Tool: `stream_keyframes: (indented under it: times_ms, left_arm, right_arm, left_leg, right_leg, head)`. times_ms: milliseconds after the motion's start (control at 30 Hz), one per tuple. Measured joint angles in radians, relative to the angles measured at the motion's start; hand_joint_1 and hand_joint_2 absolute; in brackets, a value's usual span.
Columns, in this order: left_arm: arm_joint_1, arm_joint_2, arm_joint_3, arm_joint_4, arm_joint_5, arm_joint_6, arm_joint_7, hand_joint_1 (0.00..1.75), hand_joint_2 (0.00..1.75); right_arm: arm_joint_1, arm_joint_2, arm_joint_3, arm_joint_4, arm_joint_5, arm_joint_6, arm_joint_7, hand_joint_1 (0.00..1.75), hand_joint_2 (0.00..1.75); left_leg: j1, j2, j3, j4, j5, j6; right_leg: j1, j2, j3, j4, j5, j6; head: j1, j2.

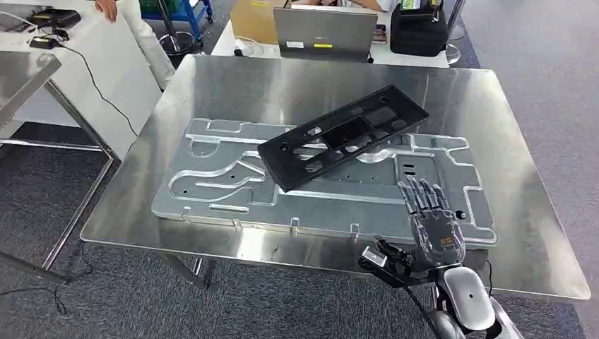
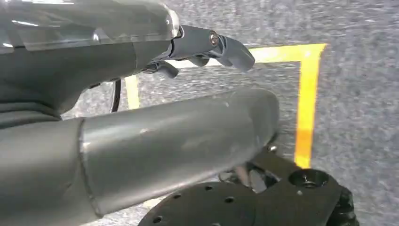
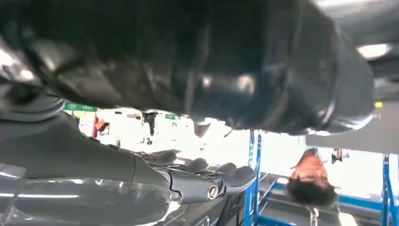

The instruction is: Take the parts from the cabinet and place them on the table.

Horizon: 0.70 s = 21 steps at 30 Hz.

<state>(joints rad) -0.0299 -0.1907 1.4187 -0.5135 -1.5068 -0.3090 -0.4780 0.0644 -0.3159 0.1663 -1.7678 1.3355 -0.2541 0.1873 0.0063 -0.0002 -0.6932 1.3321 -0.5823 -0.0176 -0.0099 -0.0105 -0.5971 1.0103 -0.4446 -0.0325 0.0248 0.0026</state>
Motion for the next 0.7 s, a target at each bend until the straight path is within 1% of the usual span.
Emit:
stream_keyframes:
  times_ms: [33, 67, 100, 133, 167, 200, 233, 267, 300, 333, 367, 400, 433, 467, 500, 533, 567, 600, 633, 667, 700]
  left_arm:
    - [0.0, 0.0, 0.0, 0.0, 0.0, -0.001, 0.0, 0.0, 0.0]
    - [0.0, 0.0, 0.0, 0.0, 0.001, -0.002, 0.001, 0.0, 0.0]
    - [0.0, 0.0, 0.0, -0.002, 0.003, -0.002, 0.001, 0.0, 0.0]
    - [-0.002, 0.0, 0.0, -0.004, 0.004, -0.003, 0.002, 0.0, 0.0]
    - [-0.004, 0.0, 0.0, -0.011, 0.006, -0.003, 0.003, 0.0, 0.0]
    - [-0.005, -0.002, 0.0, -0.012, 0.008, -0.006, 0.004, 0.0, 0.0]
    - [-0.004, -0.005, 0.001, -0.019, 0.01, -0.011, 0.004, 0.0, 0.0]
    - [-0.002, -0.007, 0.002, -0.026, 0.01, -0.017, 0.009, 0.0, 0.0]
    - [0.0, -0.013, 0.004, -0.034, 0.011, -0.024, 0.009, 0.0, 0.0]
    - [0.0, -0.019, 0.005, -0.042, 0.013, -0.03, 0.01, 0.0, 0.0]
    - [0.001, -0.021, 0.007, -0.051, 0.017, -0.035, 0.011, 0.0, 0.0]
    - [0.004, -0.025, 0.008, -0.059, 0.018, -0.036, 0.011, 0.0, 0.0]
    - [0.005, -0.027, 0.008, -0.063, 0.018, -0.037, 0.011, 0.0, 0.0]
    - [0.006, -0.028, 0.009, -0.067, 0.018, -0.037, 0.011, 0.0, 0.0]
    - [0.005, -0.031, 0.009, -0.07, 0.019, -0.039, 0.011, 0.0, 0.0]
    - [0.006, -0.035, 0.01, -0.074, 0.019, -0.039, 0.011, 0.0, 0.0]
    - [0.006, -0.036, 0.011, -0.076, 0.019, -0.039, 0.011, 0.0, 0.0]
    - [0.005, -0.04, 0.013, -0.076, 0.019, -0.04, 0.011, 0.0, 0.0]
    - [0.003, -0.041, 0.015, -0.079, 0.019, -0.042, 0.011, 0.0, 0.0]
    - [0.004, -0.044, 0.015, -0.084, 0.019, -0.046, 0.011, 0.0, 0.0]
    - [0.005, -0.045, 0.016, -0.087, 0.019, -0.05, 0.011, 0.0, 0.0]
  right_arm:
    - [0.004, 0.0, 0.0, 0.0, 0.0, 0.0, 0.0, 0.0, 0.0]
    - [0.009, 0.0, 0.0, 0.0, -0.003, 0.0, 0.001, 0.0, 0.0]
    - [0.013, 0.0, -0.001, 0.0, -0.005, -0.001, 0.002, 0.0, 0.0]
    - [0.018, 0.0, -0.001, -0.001, -0.006, -0.002, 0.002, 0.0, 0.0]
    - [0.025, 0.002, -0.002, -0.002, -0.008, -0.003, 0.004, 0.0, 0.0]
    - [0.035, 0.003, -0.005, -0.002, -0.014, -0.005, 0.008, 0.0, 0.0]
    - [0.045, 0.006, -0.006, -0.002, -0.019, -0.01, 0.009, 0.0, 0.0]
    - [0.058, 0.011, -0.008, -0.003, -0.023, -0.015, 0.012, 0.0, 0.0]
    - [0.074, 0.014, -0.01, -0.003, -0.027, -0.023, 0.015, 0.0, 0.0]
    - [0.093, 0.018, -0.013, -0.003, -0.032, -0.029, 0.019, 0.0, 0.0]
    - [0.107, 0.019, -0.017, -0.003, -0.036, -0.033, 0.019, 0.0, 0.0]
    - [0.118, 0.022, -0.019, -0.003, -0.038, -0.036, 0.019, 0.0, 0.0]
    - [0.125, 0.024, -0.019, -0.003, -0.039, -0.037, 0.019, 0.0, 0.0]
    - [0.132, 0.027, -0.02, -0.003, -0.039, -0.037, 0.019, 0.0, 0.0]
    - [0.137, 0.029, -0.021, -0.003, -0.039, -0.037, 0.019, 0.0, 0.0]
    - [0.141, 0.03, -0.022, -0.003, -0.039, -0.037, 0.019, 0.0, 0.0]
    - [0.142, 0.032, -0.024, -0.003, -0.039, -0.037, 0.019, 0.0, 0.0]
    - [0.142, 0.034, -0.025, -0.003, -0.039, -0.037, 0.019, 0.0, 0.0]
    - [0.142, 0.035, -0.027, -0.003, -0.044, -0.039, 0.02, 0.0, 0.0]
    - [0.144, 0.036, -0.029, -0.004, -0.049, -0.04, 0.021, 0.0, 0.0]
    - [0.153, 0.04, -0.033, -0.003, -0.054, -0.044, 0.024, 0.0, 0.0]
  left_leg:
    - [0.0, 0.0, 0.036, -0.03, 0.044, 0.002]
    - [0.0, 0.0, 0.092, -0.095, 0.08, 0.008]
    - [-0.001, -0.001, 0.158, -0.18, 0.089, 0.016]
    - [-0.005, -0.001, 0.23, -0.283, 0.049, 0.027]
    - [-0.007, -0.001, 0.279, -0.371, 0.021, 0.031]
    - [-0.011, -0.001, 0.268, -0.363, 0.025, 0.034]
    - [-0.014, -0.001, 0.266, -0.366, 0.03, 0.04]
    - [-0.015, -0.001, 0.262, -0.369, 0.041, 0.047]
    - [-0.001, 0.002, 0.256, -0.384, 0.062, 0.056]
    - [-0.004, 0.007, 0.242, -0.385, 0.075, 0.064]
    - [-0.004, 0.009, 0.227, -0.384, 0.087, 0.074]
    - [-0.004, 0.01, 0.208, -0.382, 0.1, 0.074]
    - [-0.005, 0.012, 0.192, -0.38, 0.112, 0.074]
    - [-0.005, 0.013, 0.178, -0.375, 0.123, 0.072]
    - [-0.005, 0.013, 0.156, -0.369, 0.134, 0.069]
    - [-0.004, 0.013, 0.135, -0.36, 0.143, 0.065]
    - [-0.002, 0.014, 0.115, -0.35, 0.15, 0.061]
    - [-0.001, 0.014, 0.098, -0.338, 0.155, 0.056]
    - [-0.002, 0.014, 0.085, -0.322, 0.158, 0.051]
    - [-0.005, 0.012, 0.075, -0.31, 0.161, 0.046]
    - [-0.005, 0.011, 0.075, -0.309, 0.167, 0.039]
  right_leg:
    - [0.001, -0.001, -0.016, 0.004, 0.009, 0.002]
    - [0.002, -0.001, -0.032, 0.008, 0.018, 0.004]
    - [0.003, 0.0, -0.044, 0.013, 0.027, 0.007]
    - [0.004, -0.001, -0.05, 0.018, 0.035, 0.01]
    - [0.008, -0.001, -0.054, 0.019, 0.042, 0.016]
    - [0.005, -0.006, -0.049, 0.012, 0.053, 0.024]
    - [0.001, -0.006, -0.049, 0.007, 0.063, 0.03]
    - [0.001, -0.006, -0.048, 0.002, 0.074, 0.037]
    - [0.003, -0.005, -0.053, 0.006, 0.07, 0.043]
    - [-0.001, 0.004, -0.062, 0.025, 0.021, 0.048]
    - [-0.003, 0.007, -0.077, 0.075, -0.051, 0.051]
    - [-0.004, 0.008, -0.094, 0.151, -0.12, 0.056]
    - [-0.006, 0.007, -0.107, 0.224, -0.162, 0.061]
    - [-0.006, 0.007, -0.113, 0.282, -0.17, 0.065]
    - [-0.009, 0.007, -0.104, 0.309, -0.144, 0.069]
    - [-0.012, 0.007, -0.077, 0.296, -0.1, 0.071]
    - [-0.015, 0.007, -0.03, 0.245, -0.061, 0.072]
    - [-0.018, 0.007, 0.031, 0.168, -0.046, 0.073]
    - [-0.021, 0.008, 0.102, 0.071, -0.077, 0.072]
    - [-0.011, 0.01, 0.146, -0.004, -0.115, 0.067]
    - [-0.01, 0.009, 0.141, -0.006, -0.121, 0.054]
  head:
    - [0.0, 0.0]
    - [0.0, 0.0]
    - [0.0, 0.0]
    - [0.0, 0.0]
    - [0.0, 0.0]
    - [0.0, 0.0]
    - [0.0, 0.0]
    - [0.0, 0.0]
    - [0.0, 0.0]
    - [0.0, 0.0]
    - [0.001, 0.0]
    - [0.0, 0.0]
    - [0.0, 0.0]
    - [0.0, 0.0]
    - [0.0, 0.0]
    - [0.0, 0.0]
    - [0.0, 0.0]
    - [0.0, 0.0]
    - [0.0, 0.0]
    - [0.0, 0.0]
    - [0.0, 0.0]
